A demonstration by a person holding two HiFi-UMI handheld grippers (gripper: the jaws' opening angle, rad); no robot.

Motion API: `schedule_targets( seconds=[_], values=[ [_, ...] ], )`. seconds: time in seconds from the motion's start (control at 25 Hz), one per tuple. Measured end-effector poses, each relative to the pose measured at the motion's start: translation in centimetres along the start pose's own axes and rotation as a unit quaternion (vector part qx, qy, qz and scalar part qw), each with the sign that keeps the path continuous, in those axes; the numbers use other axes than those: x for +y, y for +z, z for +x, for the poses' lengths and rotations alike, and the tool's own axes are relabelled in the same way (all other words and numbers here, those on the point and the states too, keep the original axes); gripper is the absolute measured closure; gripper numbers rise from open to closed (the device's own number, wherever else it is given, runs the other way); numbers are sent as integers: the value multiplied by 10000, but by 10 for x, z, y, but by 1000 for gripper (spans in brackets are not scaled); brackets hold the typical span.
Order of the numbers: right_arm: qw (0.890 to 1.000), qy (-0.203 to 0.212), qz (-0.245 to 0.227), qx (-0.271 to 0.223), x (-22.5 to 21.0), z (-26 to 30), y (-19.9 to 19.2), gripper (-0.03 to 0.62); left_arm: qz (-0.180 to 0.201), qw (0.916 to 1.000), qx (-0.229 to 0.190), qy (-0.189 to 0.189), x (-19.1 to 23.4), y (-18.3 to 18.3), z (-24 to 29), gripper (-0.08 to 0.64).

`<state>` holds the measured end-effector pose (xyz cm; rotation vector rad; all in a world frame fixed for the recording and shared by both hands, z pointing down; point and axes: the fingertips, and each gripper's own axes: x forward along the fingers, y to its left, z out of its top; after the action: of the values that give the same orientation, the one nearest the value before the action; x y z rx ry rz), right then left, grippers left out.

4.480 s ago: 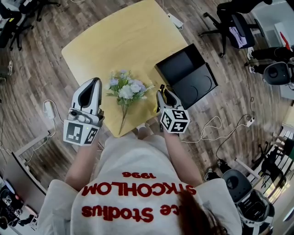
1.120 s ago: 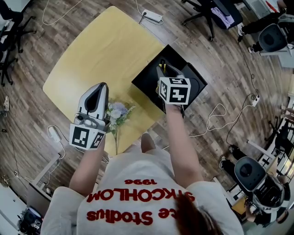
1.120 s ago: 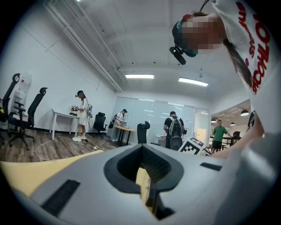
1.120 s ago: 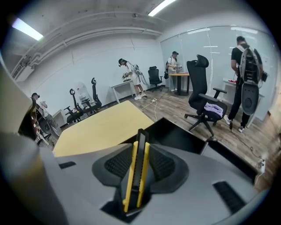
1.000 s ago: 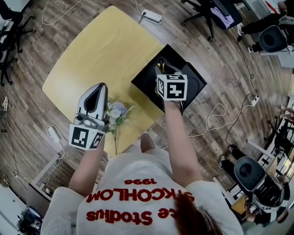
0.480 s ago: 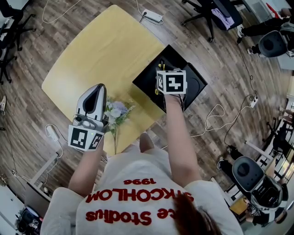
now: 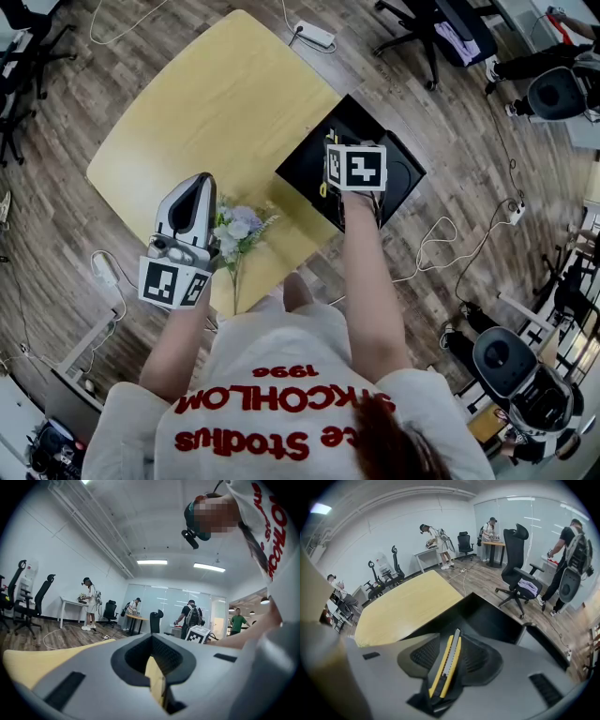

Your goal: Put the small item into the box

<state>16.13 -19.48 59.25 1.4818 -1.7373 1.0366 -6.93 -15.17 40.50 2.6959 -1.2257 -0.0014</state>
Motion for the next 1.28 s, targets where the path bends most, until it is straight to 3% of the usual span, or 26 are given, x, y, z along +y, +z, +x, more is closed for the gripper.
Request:
schedule_targets(
  seconds=[0.08, 0.24, 0.64, 0.8, 1.08, 1.28],
  values=[
    [9999, -11, 47, -98, -3, -2, 2, 454, 5, 10000, -18, 12, 0, 1, 0, 558],
    [9991, -196, 97, -369, -14, -6, 6, 569, 17, 10000, -34, 33, 0, 3, 1, 558],
    [9923, 136, 394, -1170, -18, -17, 15, 581, 131, 9997, -171, 135, 4, 16, -11, 558],
    [9828, 408, 467, -1740, -18, -34, 25, 586, 191, 9993, -258, 187, 3, 24, -14, 558],
    [9559, 915, 118, -2789, 2, -86, 49, 588, 309, 9981, -453, 275, 1, 40, -21, 558],
    [9387, 971, -100, -3306, 19, -130, 58, 588, 431, 9968, -604, 311, -1, 56, -31, 558]
  ],
)
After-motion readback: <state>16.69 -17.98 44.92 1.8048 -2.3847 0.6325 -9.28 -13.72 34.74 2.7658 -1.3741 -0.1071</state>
